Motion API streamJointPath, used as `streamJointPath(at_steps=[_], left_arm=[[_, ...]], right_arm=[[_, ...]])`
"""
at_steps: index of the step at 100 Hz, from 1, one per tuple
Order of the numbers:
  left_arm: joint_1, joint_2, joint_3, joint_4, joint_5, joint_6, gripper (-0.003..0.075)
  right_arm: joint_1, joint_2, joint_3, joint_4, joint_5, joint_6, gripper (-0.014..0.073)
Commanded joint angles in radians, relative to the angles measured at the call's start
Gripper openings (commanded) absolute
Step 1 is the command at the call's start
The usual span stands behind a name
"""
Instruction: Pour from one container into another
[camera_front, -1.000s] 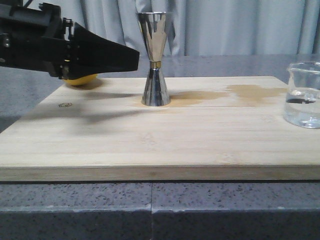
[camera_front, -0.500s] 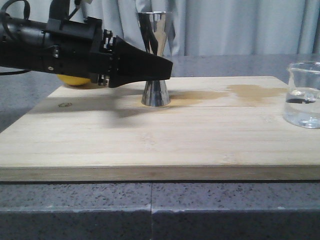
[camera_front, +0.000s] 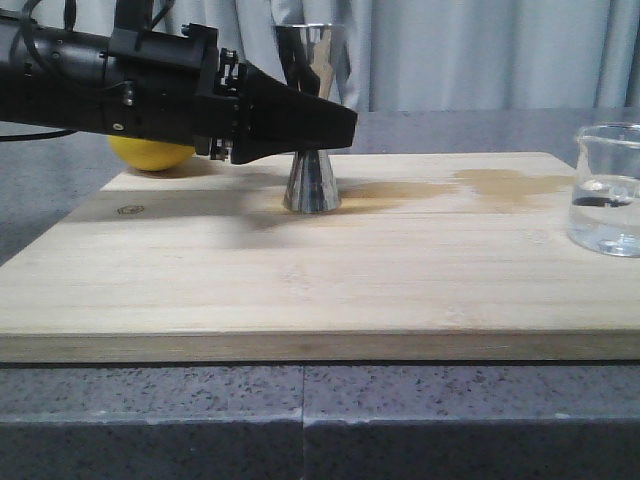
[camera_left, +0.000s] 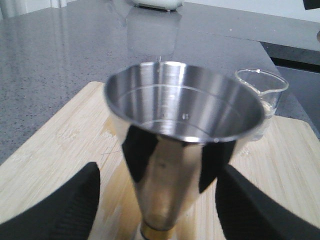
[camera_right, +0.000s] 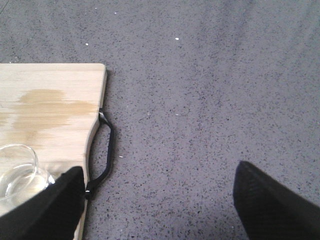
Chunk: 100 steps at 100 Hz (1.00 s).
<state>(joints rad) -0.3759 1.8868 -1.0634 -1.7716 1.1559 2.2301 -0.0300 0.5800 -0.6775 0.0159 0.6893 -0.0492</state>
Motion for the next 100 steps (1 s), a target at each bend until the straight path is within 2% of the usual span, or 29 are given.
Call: streamJointPath(at_steps=[1,30,41,54,70,100], left_arm=[[-0.008,-0.035,-0.027,-0.079,0.102,0.000,0.0449],[-0.008,-0.021,-0.027,-0.079,0.114,-0.023,0.0435],[-0.008,-0.021,-0.027,-0.079,0.114,-0.023,0.0384],[-0.008,-0.021,-0.027,-0.079,0.114,-0.023,0.0281],[-0.008,-0.021,-0.027,-0.079,0.114,-0.023,0.0190],[-0.008,-0.021,-0.027,-0.079,0.114,-0.023,0.0096]], right_arm=[[-0.002,0.011,-0.035,-0.001,-0.063,-0.003,0.0552],[-0.002,0.011,-0.035,-0.001,-0.063,-0.003,0.0552],[-0.002,0.011,-0.035,-0.001,-0.063,-0.003,0.0552],[-0.002,0.011,-0.035,-0.001,-0.063,-0.003,0.0552],[-0.002,0.011,-0.035,-0.001,-0.063,-0.003,0.0552],[-0.002,0.011,-0.035,0.020,-0.065,-0.009,0.0552]])
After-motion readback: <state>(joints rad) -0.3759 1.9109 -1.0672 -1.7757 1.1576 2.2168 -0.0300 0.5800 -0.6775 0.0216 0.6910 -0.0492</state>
